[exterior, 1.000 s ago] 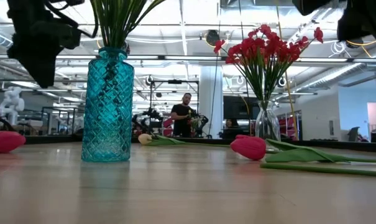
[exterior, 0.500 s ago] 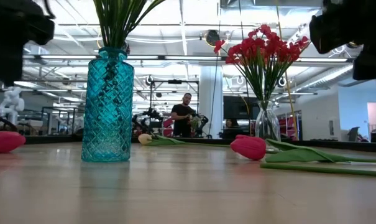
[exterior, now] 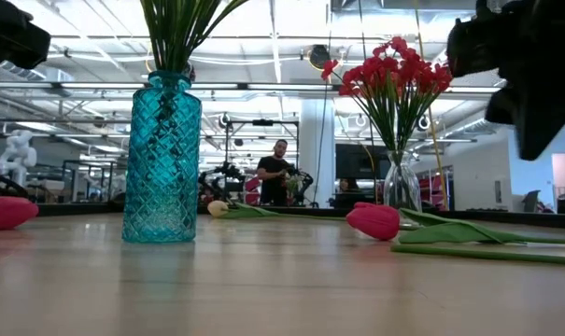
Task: Sort flowers into vase by color
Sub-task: Put the right red flower into the transparent flower vase
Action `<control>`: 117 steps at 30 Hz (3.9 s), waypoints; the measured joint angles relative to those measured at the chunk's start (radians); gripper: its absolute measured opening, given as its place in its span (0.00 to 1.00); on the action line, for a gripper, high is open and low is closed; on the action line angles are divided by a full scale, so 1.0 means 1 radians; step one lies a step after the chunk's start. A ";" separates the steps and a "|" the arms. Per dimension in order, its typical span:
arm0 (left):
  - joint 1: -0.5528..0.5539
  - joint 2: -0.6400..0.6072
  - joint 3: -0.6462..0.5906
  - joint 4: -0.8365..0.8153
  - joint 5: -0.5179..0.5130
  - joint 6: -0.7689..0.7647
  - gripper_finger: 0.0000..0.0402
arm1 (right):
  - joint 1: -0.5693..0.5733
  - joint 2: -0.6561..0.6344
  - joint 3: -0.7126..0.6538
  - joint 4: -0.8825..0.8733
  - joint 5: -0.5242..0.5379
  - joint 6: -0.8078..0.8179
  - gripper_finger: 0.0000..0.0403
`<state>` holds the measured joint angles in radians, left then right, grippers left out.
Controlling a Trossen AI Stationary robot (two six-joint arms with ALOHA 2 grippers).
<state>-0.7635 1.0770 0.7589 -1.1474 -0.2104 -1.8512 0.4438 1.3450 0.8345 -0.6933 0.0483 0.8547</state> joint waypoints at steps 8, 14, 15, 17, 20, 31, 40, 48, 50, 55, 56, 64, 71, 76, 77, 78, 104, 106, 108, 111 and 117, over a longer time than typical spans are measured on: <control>0.000 0.002 0.000 0.015 -0.007 -0.001 0.35 | -0.006 0.124 0.000 0.041 0.003 -0.096 0.23; 0.001 0.002 0.000 0.015 -0.008 -0.001 0.35 | -0.019 0.187 0.000 0.138 0.003 -0.118 0.39; 0.003 0.002 0.000 0.015 -0.008 -0.001 0.35 | -0.024 0.191 0.000 0.157 0.003 -0.127 0.42; 0.005 0.002 0.000 0.016 -0.008 -0.001 0.35 | -0.032 0.192 0.000 0.161 0.007 -0.155 0.46; 0.005 0.002 0.000 0.018 -0.009 -0.001 0.35 | -0.049 0.192 0.000 0.155 0.033 -0.185 0.51; 0.005 0.002 0.000 0.016 -0.062 0.000 0.35 | -0.077 0.320 0.006 0.195 0.003 -0.237 0.55; 0.005 0.002 0.000 0.014 -0.083 0.022 0.35 | -0.072 0.373 0.022 0.197 -0.005 -0.219 0.20; 0.005 0.002 0.000 0.013 -0.118 0.061 0.35 | -0.077 0.241 0.016 0.118 0.027 -0.128 0.02; 0.008 0.002 0.000 0.014 -0.138 0.105 0.35 | -0.076 0.184 0.019 0.092 0.036 -0.066 0.01; 0.035 0.002 0.000 0.056 -0.158 0.313 0.35 | -0.057 0.009 0.018 0.062 0.186 0.061 0.01; 0.043 0.002 0.000 0.062 -0.158 0.349 0.35 | -0.053 -0.030 0.018 0.063 0.231 0.076 0.01; 0.114 0.002 0.000 0.097 -0.163 0.566 0.35 | -0.036 -0.311 0.019 0.173 0.645 -0.016 0.00; 0.155 0.002 0.000 0.092 -0.162 0.628 0.35 | -0.070 -0.439 0.016 0.467 0.892 -0.425 0.00; 0.175 0.002 0.000 0.092 -0.158 0.634 0.35 | -0.110 -0.461 -0.099 0.863 0.839 -0.691 0.00; 0.177 0.002 0.000 0.092 -0.158 0.634 0.35 | -0.118 -0.462 -0.139 0.940 0.820 -0.727 0.00; 0.179 0.002 0.000 0.093 -0.157 0.634 0.35 | -0.125 -0.462 -0.180 1.018 0.810 -0.755 0.00; 0.182 0.002 0.000 0.125 -0.100 0.628 0.35 | -0.268 -0.417 -0.652 1.634 0.763 -0.821 0.01; 0.182 0.002 0.000 0.124 -0.100 0.628 0.35 | -0.268 -0.407 -0.653 1.611 0.764 -0.818 0.03; 0.182 0.002 0.000 0.124 -0.100 0.628 0.35 | -0.268 -0.398 -0.653 1.579 0.763 -0.816 0.05; 0.182 0.002 0.000 0.125 -0.100 0.627 0.35 | -0.268 -0.393 -0.653 1.567 0.761 -0.776 0.09; 0.182 0.002 0.000 0.147 -0.100 0.627 0.35 | -0.268 -0.393 -0.614 1.441 0.758 -0.700 0.18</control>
<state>-0.5819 1.0786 0.7589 -1.0001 -0.3099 -1.2246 0.1757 0.9524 0.2207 0.7481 0.8067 0.1549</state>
